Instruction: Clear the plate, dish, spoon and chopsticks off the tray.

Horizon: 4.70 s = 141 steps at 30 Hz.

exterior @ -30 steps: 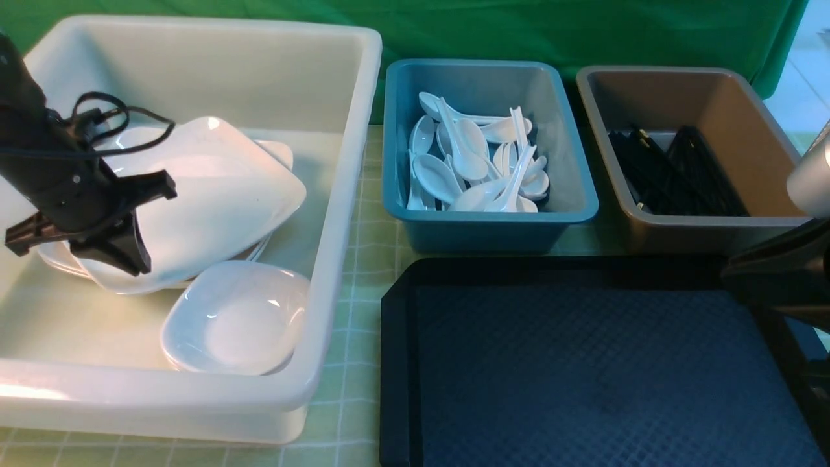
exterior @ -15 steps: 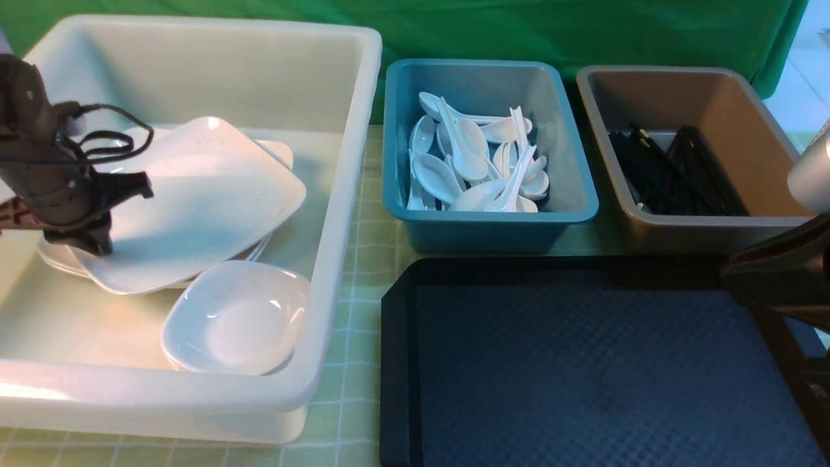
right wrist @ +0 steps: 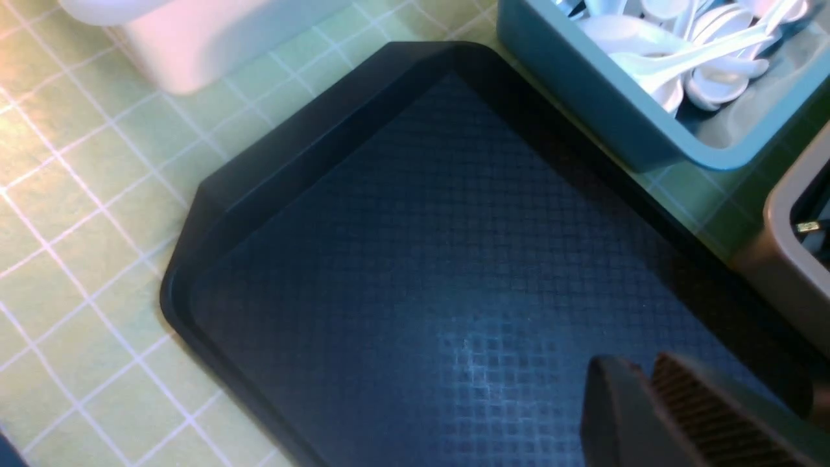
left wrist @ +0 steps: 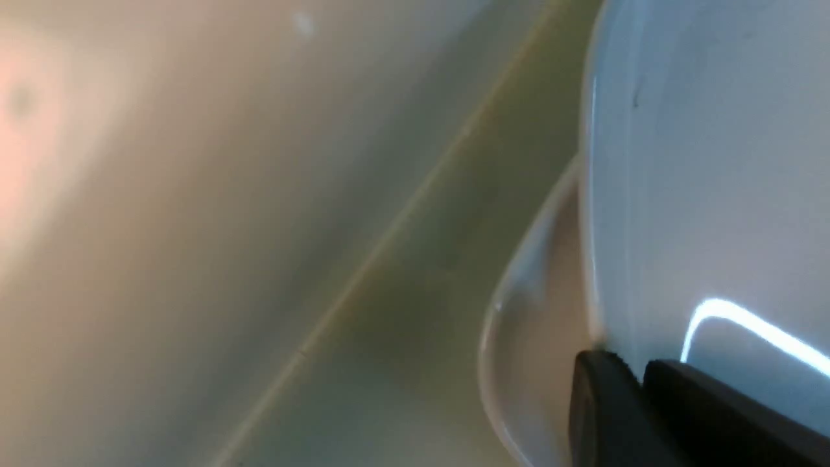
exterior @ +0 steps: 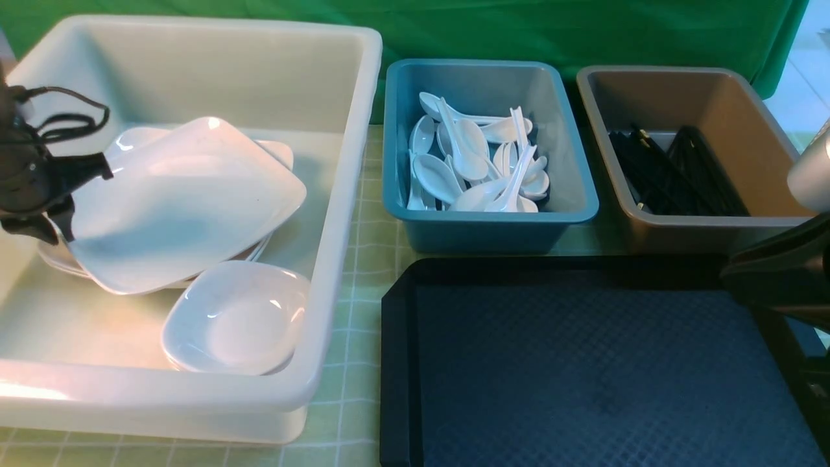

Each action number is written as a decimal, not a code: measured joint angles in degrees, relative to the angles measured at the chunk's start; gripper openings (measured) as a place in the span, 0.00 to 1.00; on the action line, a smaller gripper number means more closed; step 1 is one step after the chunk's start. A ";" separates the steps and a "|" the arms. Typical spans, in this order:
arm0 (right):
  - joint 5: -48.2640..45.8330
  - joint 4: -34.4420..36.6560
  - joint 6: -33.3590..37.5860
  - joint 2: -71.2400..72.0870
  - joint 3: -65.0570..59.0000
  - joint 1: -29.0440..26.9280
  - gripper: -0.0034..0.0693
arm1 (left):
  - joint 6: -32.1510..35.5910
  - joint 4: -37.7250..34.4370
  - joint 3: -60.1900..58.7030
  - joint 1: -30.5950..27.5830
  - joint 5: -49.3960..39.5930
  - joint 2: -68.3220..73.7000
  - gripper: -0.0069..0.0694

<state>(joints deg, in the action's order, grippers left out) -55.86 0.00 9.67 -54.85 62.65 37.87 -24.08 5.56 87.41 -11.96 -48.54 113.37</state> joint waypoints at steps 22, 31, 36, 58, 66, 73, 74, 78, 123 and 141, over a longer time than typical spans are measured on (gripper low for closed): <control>3.70 0.00 -0.96 0.00 0.00 0.00 0.15 | -7.16 -10.40 0.48 -1.85 -1.95 0.48 0.60; 3.78 0.00 -0.96 0.00 0.00 0.00 0.15 | -7.27 -10.53 0.53 -1.87 -1.04 0.76 0.58; 3.91 0.00 -0.96 0.00 0.00 0.00 0.15 | -7.27 -8.77 0.59 -1.82 -1.48 0.76 0.57; 5.86 0.00 -0.98 0.00 0.00 0.00 0.15 | -4.74 -11.87 0.91 -1.31 -2.01 4.24 0.33; 5.92 0.00 -0.98 0.00 0.00 0.00 0.15 | 0.61 -12.65 1.40 -1.52 -0.14 4.24 0.16; 7.03 0.00 -0.98 0.00 0.00 0.00 0.15 | 5.10 -3.06 7.48 -1.50 -0.86 4.84 0.14; 7.28 0.00 -1.05 0.00 0.00 0.00 0.15 | 6.22 -1.24 9.41 -1.87 -1.00 4.84 0.14; 7.52 0.00 -1.05 0.00 0.00 0.00 0.15 | 9.99 0.97 12.27 -1.81 -0.63 4.84 0.13; 8.25 0.61 -3.97 0.00 0.00 -0.01 0.15 | 24.08 -10.14 14.29 16.26 -1.00 7.81 0.08; 7.26 0.66 -3.97 0.00 0.00 -0.01 0.16 | 28.51 -0.61 14.89 19.91 -14.59 10.68 0.08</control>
<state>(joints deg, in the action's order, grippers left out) -48.61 0.66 5.71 -54.85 62.65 37.86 4.43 4.96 102.30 7.95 -63.13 124.05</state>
